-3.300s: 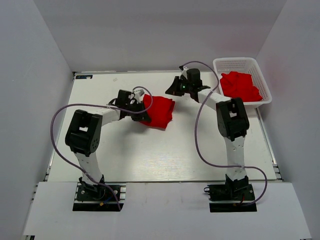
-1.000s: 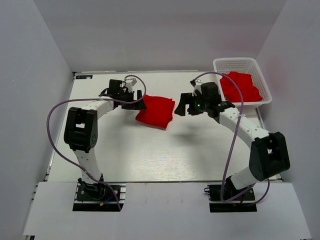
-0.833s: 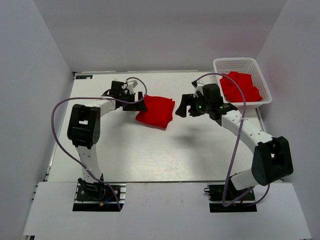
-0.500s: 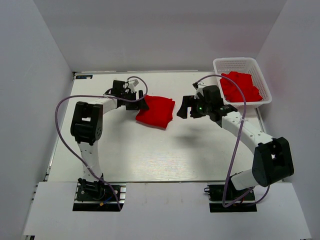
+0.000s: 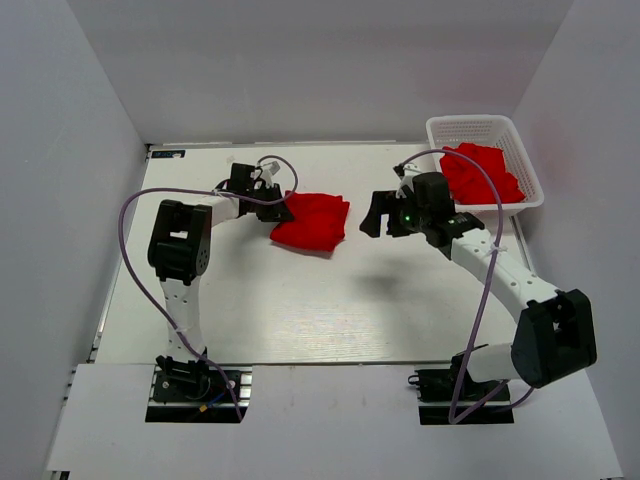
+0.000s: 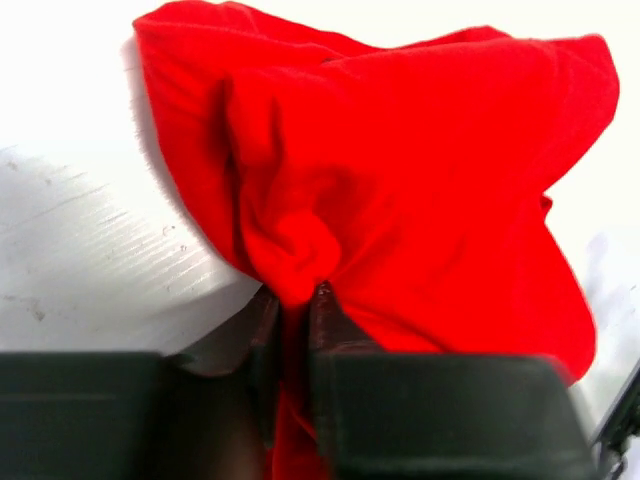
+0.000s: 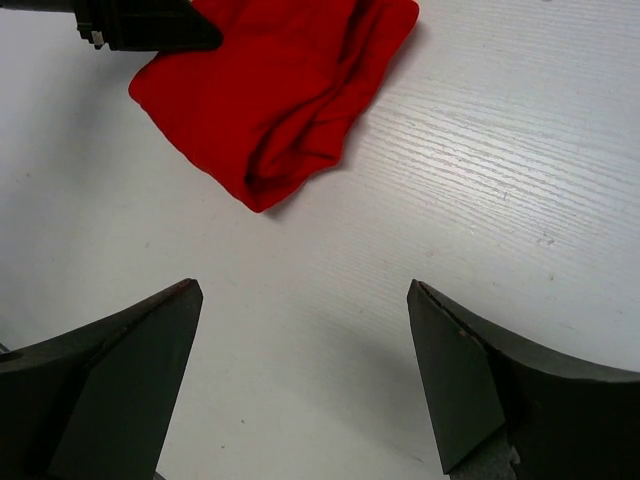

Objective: Fold and stack the t-shirts
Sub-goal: Smooth out wrinkles on the folded tshirt, then put the neatly folded tshirt into the corner of the board with the left arm

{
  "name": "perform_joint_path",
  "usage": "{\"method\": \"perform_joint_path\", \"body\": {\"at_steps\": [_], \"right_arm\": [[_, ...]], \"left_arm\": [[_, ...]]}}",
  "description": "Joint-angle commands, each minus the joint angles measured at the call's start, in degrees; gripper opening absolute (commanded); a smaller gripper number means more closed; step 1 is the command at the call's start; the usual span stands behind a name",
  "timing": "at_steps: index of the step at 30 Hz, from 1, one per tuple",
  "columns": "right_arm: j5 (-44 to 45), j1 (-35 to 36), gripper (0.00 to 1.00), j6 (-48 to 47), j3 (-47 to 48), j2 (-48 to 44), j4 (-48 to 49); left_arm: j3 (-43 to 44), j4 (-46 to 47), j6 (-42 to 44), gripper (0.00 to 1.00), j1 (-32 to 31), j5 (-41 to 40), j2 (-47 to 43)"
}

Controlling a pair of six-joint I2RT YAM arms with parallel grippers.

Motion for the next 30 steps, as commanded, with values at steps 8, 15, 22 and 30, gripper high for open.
{"method": "perform_joint_path", "body": {"at_steps": [8,15,22,30], "right_arm": [[3.6,-0.5,0.89,0.4,-1.7,-5.5,-2.1],[3.4,-0.6,0.89,0.4,-1.8,-5.5,-2.6],[3.5,-0.5,0.89,0.0,-0.7,-5.4,-3.3],[1.9,-0.7,0.89,-0.7,1.7,-3.1,-3.7]], "left_arm": [[-0.5,-1.1,-1.6,0.00,0.9,-4.8,0.9],[5.5,-0.2,-2.2,0.00,5.7,-3.6,-2.4],[17.1,-7.4,3.5,0.00,13.8,-0.9,-1.9],[35.7,-21.0,11.1,0.00,22.5,-2.8,6.8]]}}
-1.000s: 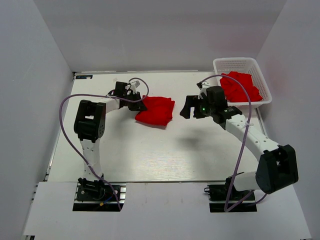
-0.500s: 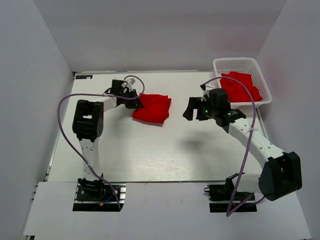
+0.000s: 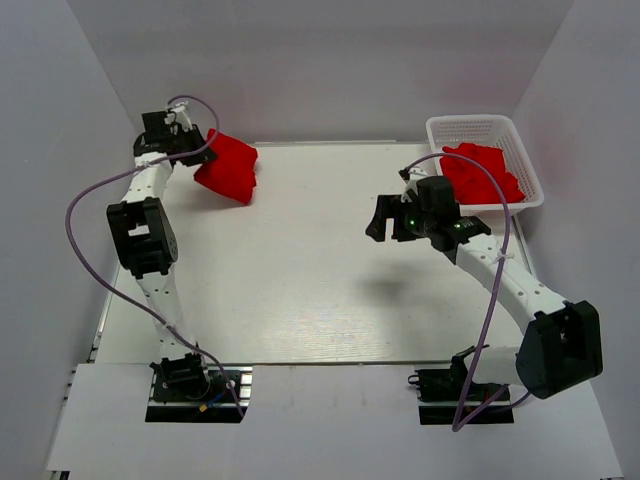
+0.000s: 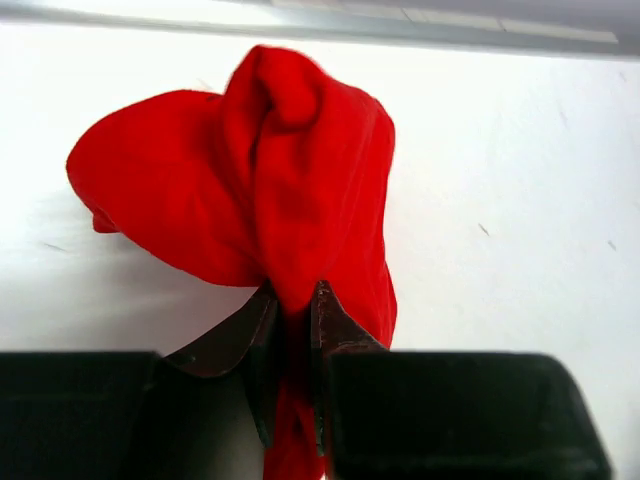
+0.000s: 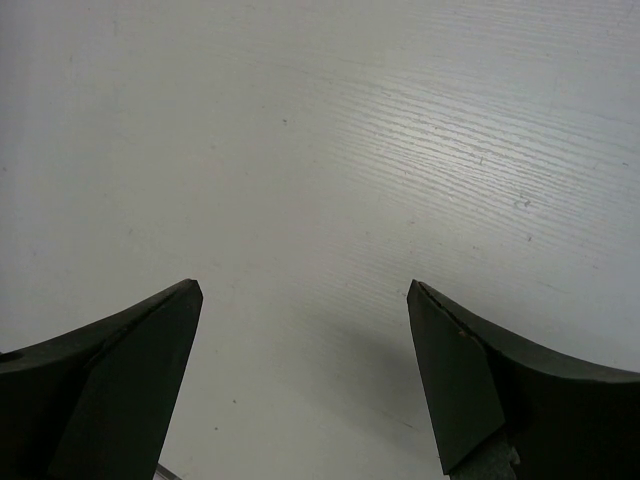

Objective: Fold and stack the t-shirts
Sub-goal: Put the neatly folded tshirt into the corner of the board with the left arm

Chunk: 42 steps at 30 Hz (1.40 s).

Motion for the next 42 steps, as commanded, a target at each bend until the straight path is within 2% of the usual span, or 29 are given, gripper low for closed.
{"method": "perform_joint_path", "body": {"at_steps": [1,5,8,12,17,27,30,31,33,34,35,37,38,40,41,42], "right_arm": [[-0.9,-0.3,0.89,-0.8,3.5,1.4,0.1],[-1.6,-0.3,0.89,-1.2,5.4,4.0,-0.3],[-1.8,-0.3,0.89,-1.5,6.4,6.0,-0.8],[-2.8,-0.2,0.89,-0.5,7.8,8.4,-1.0],[-6.0,-0.5,0.89,0.8,6.9,11.5,1.3],[-7.7,-0.2,0.89,0.5,8.3,14.9,2.2],[-7.6,-0.2,0.89,-0.1,8.3,14.8,2.2],[-7.5,-0.3,0.89,-0.1,8.3,14.8,2.0],[-7.7,-0.3,0.89,-0.4,8.4,14.8,1.9],[-7.7,-0.1,0.89,-0.5,8.5,14.8,2.0],[-7.8,-0.2,0.89,-0.8,8.6,14.7,1.9],[-7.9,-0.3,0.89,-0.8,9.0,14.1,1.7],[-7.8,-0.3,0.89,-1.1,9.2,13.9,1.7],[-7.2,-0.3,0.89,-1.1,9.6,12.8,1.3],[-7.1,-0.4,0.89,-1.3,9.7,12.3,1.6],[-6.6,-0.5,0.89,-1.3,9.8,12.1,1.5]], "left_arm": [[8.6,-7.9,4.8,0.00,2.9,0.2,5.0],[21.4,-13.5,7.9,0.00,7.7,0.8,12.0],[25.4,-15.0,9.0,0.00,9.3,-0.7,14.9],[24.6,-13.3,10.4,0.00,10.7,-6.7,15.4],[28.4,-12.8,10.4,0.00,12.6,-15.5,16.7],[29.4,-9.0,10.9,0.00,12.6,-22.9,20.2],[29.4,-9.0,10.4,0.04,12.6,-25.0,20.7],[29.4,-9.6,10.4,0.09,12.6,-26.6,20.7],[28.8,-9.6,10.4,0.27,12.6,-27.3,20.2],[28.2,-9.6,10.4,0.32,12.6,-27.3,20.2],[27.6,-9.6,10.4,0.44,12.6,-27.9,18.3],[26.8,-10.2,9.8,0.56,12.6,-27.9,16.6],[26.8,-10.2,9.3,0.67,12.6,-28.7,15.6],[26.2,-10.7,8.7,0.77,12.6,-28.7,12.3],[26.2,-11.2,8.7,0.91,12.6,-29.4,10.9],[25.4,-11.2,8.2,0.98,12.6,-29.4,9.5]]}}
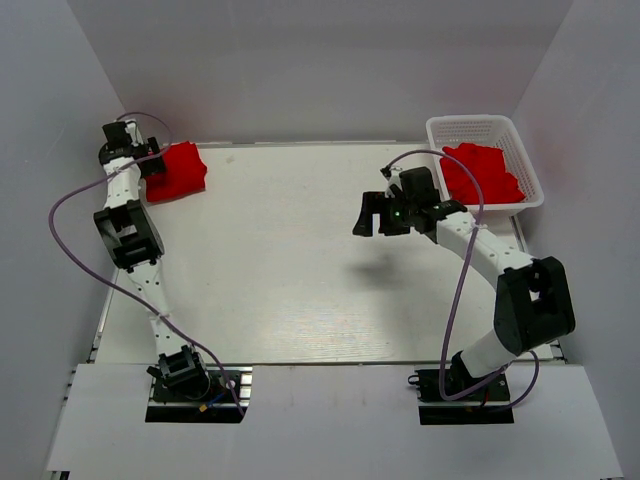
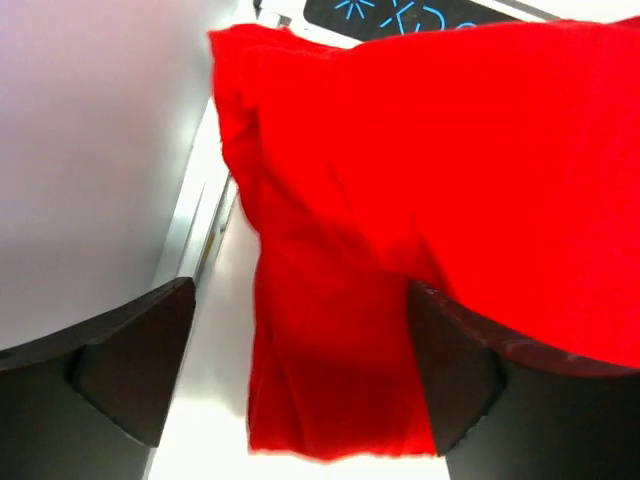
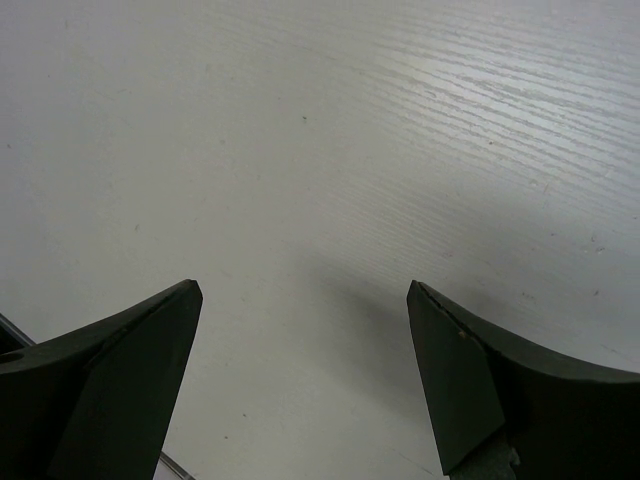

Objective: Fold and stack the t-shirts
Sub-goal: Put the neatly folded tshirt into the corner of the board with the left arm

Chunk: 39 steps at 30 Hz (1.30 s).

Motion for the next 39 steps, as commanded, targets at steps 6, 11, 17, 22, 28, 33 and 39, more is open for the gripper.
{"method": "perform_joint_path", "body": {"at_steps": [6,11,17,22,28,33,39], "right_arm": [[4.1,-0.4,0.89,-2.4,3.2,-8.1,0.7],[8.6,-0.4,0.89,-3.0,0.7,-17.9,1.3],[15.7,-0.3,0.91,-2.7,-3.9,-27.6,-1.4],[21.1,-0.2,0.91,-2.2,-11.9,-36.3,-2.8],[22.5,-0.3,0.91,0.1,-26.6,-50.8,0.9],[26.2,-0.2,0.91,5.7,-33.0,-60.7,3.8],[25.2,-0.4,0.91,7.5,-37.9,-63.7,6.1]], "left_arm": [[-10.5,-1.8,-3.1,1.00,-1.4,0.0,-28.1],[-32.1,1.5,-4.9,1.00,-2.4,6.9,-49.2],[-53.2,1.1,-4.9,1.00,-4.0,12.9,-75.1],[-69.1,3.7,-6.9,1.00,-5.8,23.3,-90.8],[-79.4,1.7,-6.4,1.00,-9.4,26.1,-105.9],[-84.2,-1.2,-4.4,1.00,-11.6,25.2,-111.9],[-85.4,-1.1,-4.4,1.00,-12.1,22.0,-116.3]]}}
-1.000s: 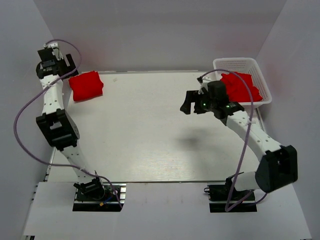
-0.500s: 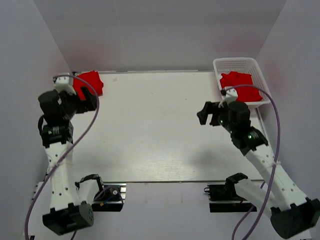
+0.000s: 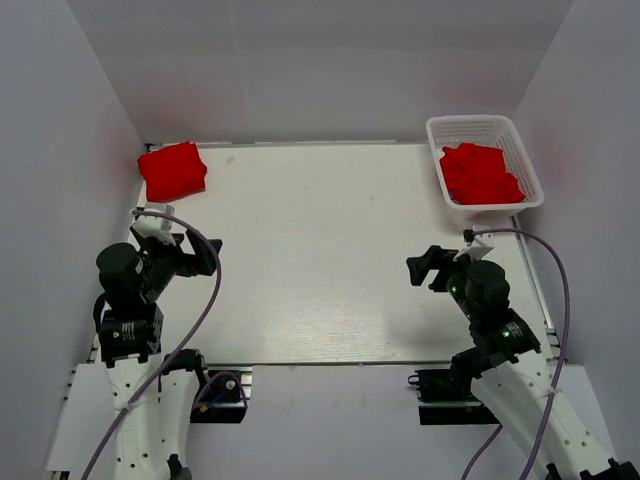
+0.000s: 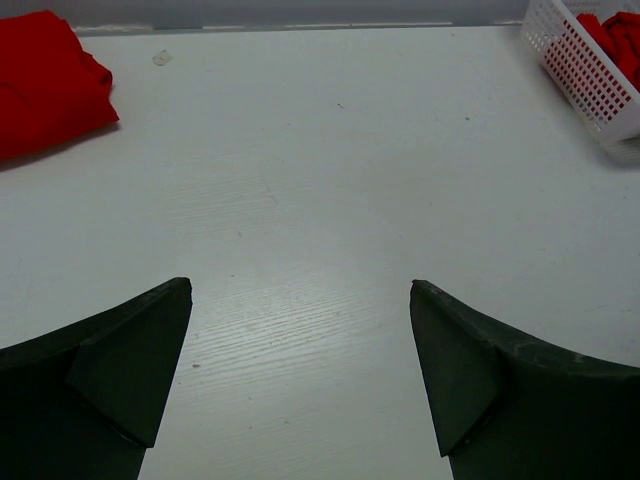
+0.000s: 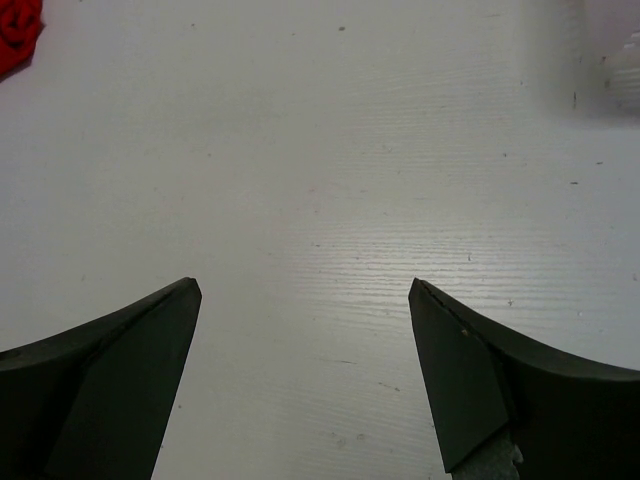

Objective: Fold and stack the t-shirts
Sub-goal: Put the neatly folded tshirt into the corner of the board with the left arm

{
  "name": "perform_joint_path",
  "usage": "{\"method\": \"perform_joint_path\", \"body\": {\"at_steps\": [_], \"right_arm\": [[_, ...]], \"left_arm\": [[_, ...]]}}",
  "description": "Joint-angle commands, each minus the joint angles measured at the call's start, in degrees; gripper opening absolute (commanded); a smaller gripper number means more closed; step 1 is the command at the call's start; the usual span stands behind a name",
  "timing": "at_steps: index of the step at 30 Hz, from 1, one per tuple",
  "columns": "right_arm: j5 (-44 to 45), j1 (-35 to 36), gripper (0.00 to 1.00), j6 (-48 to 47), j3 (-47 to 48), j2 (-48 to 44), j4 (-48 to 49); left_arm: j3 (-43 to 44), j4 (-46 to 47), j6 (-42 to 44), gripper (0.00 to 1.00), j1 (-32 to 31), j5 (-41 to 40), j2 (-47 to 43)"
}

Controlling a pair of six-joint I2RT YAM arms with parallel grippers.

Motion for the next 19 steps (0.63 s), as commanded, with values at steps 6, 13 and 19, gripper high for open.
{"method": "perform_joint_path", "body": {"at_steps": [6,13,19], "right_arm": [[-0.1,-0.1,0.91,2.3,-0.4,1.2,4.0],[1.1,-0.1,0.91,2.3,-1.4,-1.3,4.0],[0.5,0.1,0.91,2.6,-1.0,-1.1,4.0]], "left_arm": [[-0.2,-0.5,0.3,1.00,-0.3,-1.5,-0.2],[-0.2,-0.5,0.3,1.00,-0.3,-2.1,-0.2],[0.4,-1.0,0.3,1.00,-0.3,-2.1,0.3]]}}
